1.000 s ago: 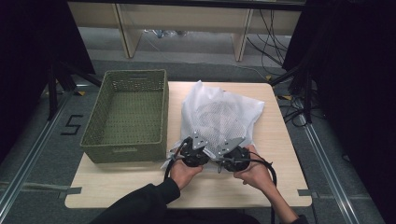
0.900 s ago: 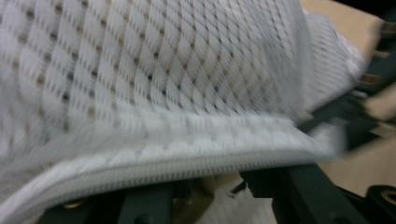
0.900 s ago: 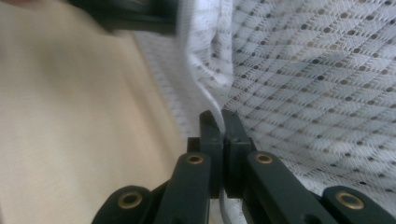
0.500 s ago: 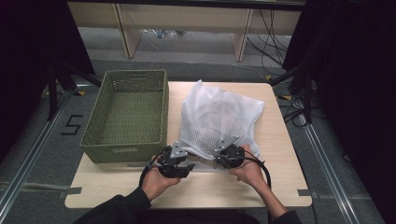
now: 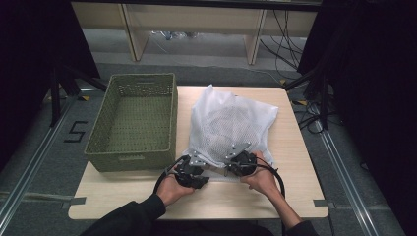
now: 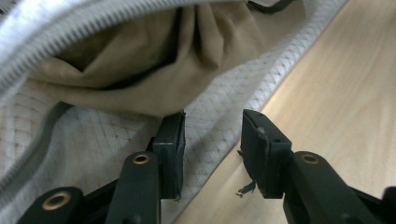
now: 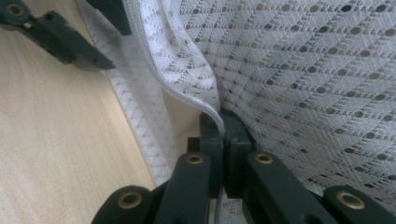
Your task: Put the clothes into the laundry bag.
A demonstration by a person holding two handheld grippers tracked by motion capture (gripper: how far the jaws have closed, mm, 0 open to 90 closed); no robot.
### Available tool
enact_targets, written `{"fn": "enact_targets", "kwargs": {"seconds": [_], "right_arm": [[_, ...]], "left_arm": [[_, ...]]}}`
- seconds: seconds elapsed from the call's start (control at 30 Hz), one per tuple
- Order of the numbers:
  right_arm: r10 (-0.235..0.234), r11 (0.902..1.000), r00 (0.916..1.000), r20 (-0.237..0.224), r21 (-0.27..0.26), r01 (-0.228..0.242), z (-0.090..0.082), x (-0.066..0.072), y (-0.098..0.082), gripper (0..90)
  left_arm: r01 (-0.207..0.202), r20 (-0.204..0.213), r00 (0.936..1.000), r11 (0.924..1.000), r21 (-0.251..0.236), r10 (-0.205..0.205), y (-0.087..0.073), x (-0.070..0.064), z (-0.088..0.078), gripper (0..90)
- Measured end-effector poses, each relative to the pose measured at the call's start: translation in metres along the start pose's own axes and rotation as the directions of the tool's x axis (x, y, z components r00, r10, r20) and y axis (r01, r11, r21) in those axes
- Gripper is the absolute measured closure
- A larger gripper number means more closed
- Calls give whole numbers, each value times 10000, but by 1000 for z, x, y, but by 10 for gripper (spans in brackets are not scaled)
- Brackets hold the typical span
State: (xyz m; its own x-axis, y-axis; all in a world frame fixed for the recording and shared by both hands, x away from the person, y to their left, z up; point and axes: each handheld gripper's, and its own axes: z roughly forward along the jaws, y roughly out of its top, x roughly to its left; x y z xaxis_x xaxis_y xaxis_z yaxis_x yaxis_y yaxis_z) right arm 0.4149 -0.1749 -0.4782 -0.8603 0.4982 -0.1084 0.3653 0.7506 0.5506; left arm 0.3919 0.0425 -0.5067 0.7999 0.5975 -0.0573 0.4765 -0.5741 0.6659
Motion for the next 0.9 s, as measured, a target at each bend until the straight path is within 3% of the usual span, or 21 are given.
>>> {"fn": "enact_targets", "kwargs": {"seconds": [0.07,0.13,0.17,0.2,0.23,0.3,0.37,0.4,0.47,0.53,0.57,0.63,0.67,0.7,0.73,0.8,0.83,0.9], "right_arm": [[224,9997,9997,59,-16,-223,0,1,0,900],[-93,9999,9999,119,38,93,1,-2,1,900],[225,9997,9997,40,56,-225,1,-1,1,900],[2,10000,10000,-4,69,-2,2,-3,1,900],[216,9998,9997,72,9,-216,3,-1,2,900],[-54,10000,9999,113,-37,54,4,-2,3,900],[114,9999,9999,122,43,-115,4,0,4,900],[-138,9999,9996,261,-34,139,5,-1,4,900],[27,10000,9999,139,-10,-27,5,0,5,900],[40,10000,10000,77,-36,-39,7,-1,6,900],[-92,9999,9996,250,-103,94,9,-1,7,900],[200,9997,9995,258,-113,-197,11,-3,8,900],[95,9998,9990,448,-203,-86,13,-5,9,900],[371,9991,9980,521,-218,-360,15,-6,10,900],[212,9993,9976,661,-332,-190,18,-9,11,900],[411,9984,9949,919,-421,-373,21,-12,14,900],[557,9976,9932,1027,-466,-511,22,-14,15,900],[639,9969,9918,1110,-526,-584,26,-19,19,900]], "left_arm": [[-341,-78,9994,9994,-33,341,2,1,0,660],[-301,-15,9995,9995,20,301,3,3,1,762],[-90,-7,10000,9999,-115,90,3,4,2,819],[27,101,9999,9999,-144,-25,3,5,3,861],[100,107,9999,9998,-189,-98,3,4,4,888],[16,170,9999,9998,-183,-13,3,2,3,896],[-6,573,9984,9999,-144,14,3,1,3,898],[-1,602,9982,10000,-75,6,2,0,2,898],[-204,693,9974,9998,-32,205,2,-1,2,899],[-105,739,9972,9999,-44,108,2,-2,2,899],[-582,778,9954,9977,346,554,2,1,-1,899],[-657,954,9936,9968,454,611,2,-1,-2,899],[-629,1144,9917,9974,339,586,2,-2,-1,899],[-489,1143,9924,9983,320,449,1,-3,-1,899],[-401,1158,9926,9987,309,363,1,-4,0,899],[-395,1347,9903,9988,283,353,0,-5,-1,899],[-115,1346,9908,9999,84,103,-1,-9,0,899],[-277,1497,9884,9995,126,255,-2,-11,-1,899]]}}
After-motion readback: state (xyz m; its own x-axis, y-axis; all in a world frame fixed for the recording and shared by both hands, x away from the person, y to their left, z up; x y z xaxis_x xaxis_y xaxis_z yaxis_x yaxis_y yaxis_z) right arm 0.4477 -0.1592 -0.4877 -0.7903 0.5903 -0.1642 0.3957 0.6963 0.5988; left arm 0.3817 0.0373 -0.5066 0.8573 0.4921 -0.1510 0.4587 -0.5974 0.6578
